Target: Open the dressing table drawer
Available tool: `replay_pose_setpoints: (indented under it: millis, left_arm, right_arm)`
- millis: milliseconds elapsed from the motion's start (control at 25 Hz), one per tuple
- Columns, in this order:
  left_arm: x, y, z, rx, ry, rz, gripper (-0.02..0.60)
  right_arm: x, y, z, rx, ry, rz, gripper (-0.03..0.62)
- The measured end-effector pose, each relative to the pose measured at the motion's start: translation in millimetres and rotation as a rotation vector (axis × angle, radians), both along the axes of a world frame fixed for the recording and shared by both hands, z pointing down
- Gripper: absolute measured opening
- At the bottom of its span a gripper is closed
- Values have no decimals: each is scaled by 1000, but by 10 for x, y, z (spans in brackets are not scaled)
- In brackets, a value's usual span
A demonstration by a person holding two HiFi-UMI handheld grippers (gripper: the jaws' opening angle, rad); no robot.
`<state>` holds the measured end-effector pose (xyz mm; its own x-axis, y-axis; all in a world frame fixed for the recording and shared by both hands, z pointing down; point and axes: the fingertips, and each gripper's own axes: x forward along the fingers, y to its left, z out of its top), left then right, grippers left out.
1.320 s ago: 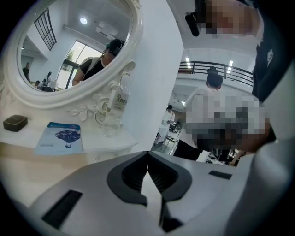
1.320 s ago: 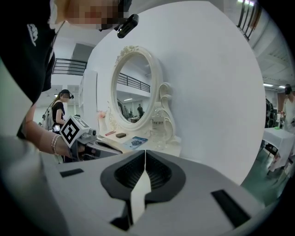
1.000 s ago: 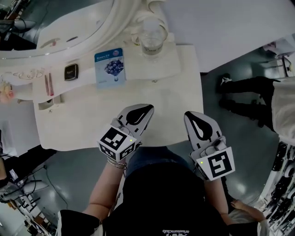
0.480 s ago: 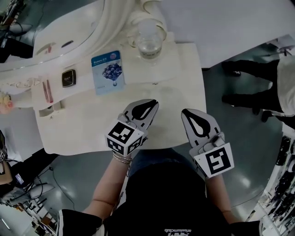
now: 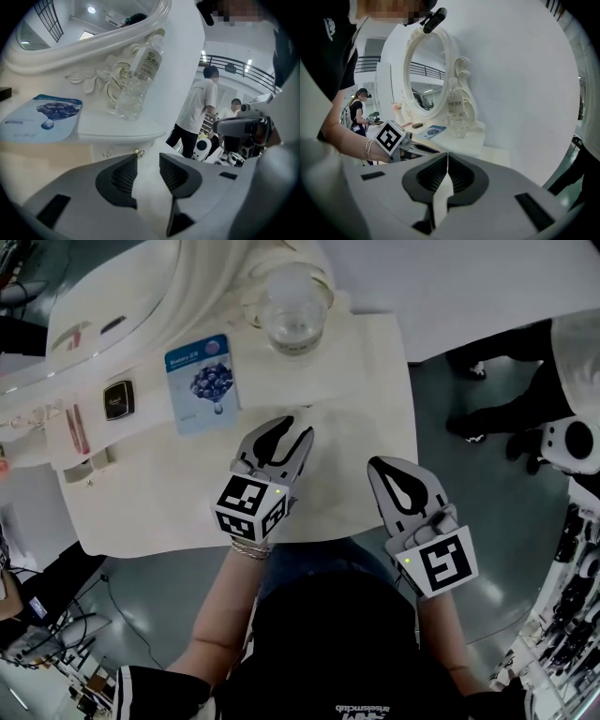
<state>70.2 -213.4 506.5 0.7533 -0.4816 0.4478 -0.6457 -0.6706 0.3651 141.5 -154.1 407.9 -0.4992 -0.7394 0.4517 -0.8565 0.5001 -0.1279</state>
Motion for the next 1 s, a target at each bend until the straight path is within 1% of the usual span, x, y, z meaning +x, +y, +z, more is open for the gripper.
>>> replay_pose_setpoints:
  millis: [160, 280, 520, 640, 720, 1000]
  left_arm:
    - [-6, -108, 92, -9, -16, -8, 164]
    - [12, -176, 190, -14, -52, 3, 178]
    - [120, -259, 280, -26, -60, 45, 173]
    - [186, -272, 309, -30, -67, 58, 141]
    - [202, -283, 318, -32, -74, 61, 89]
    - [207, -243, 325, -54, -78, 71, 84]
  right_arm:
    - [-1, -30, 77, -13, 1, 1, 20]
    - [46, -66, 131, -19, 12, 16, 20]
    - [112, -54, 150, -29, -10, 32, 20]
    - [176, -36, 164, -37, -26, 56, 20]
    - [200, -30, 178, -40, -23, 63, 20]
    - [165, -54, 102, -26, -22, 45, 20]
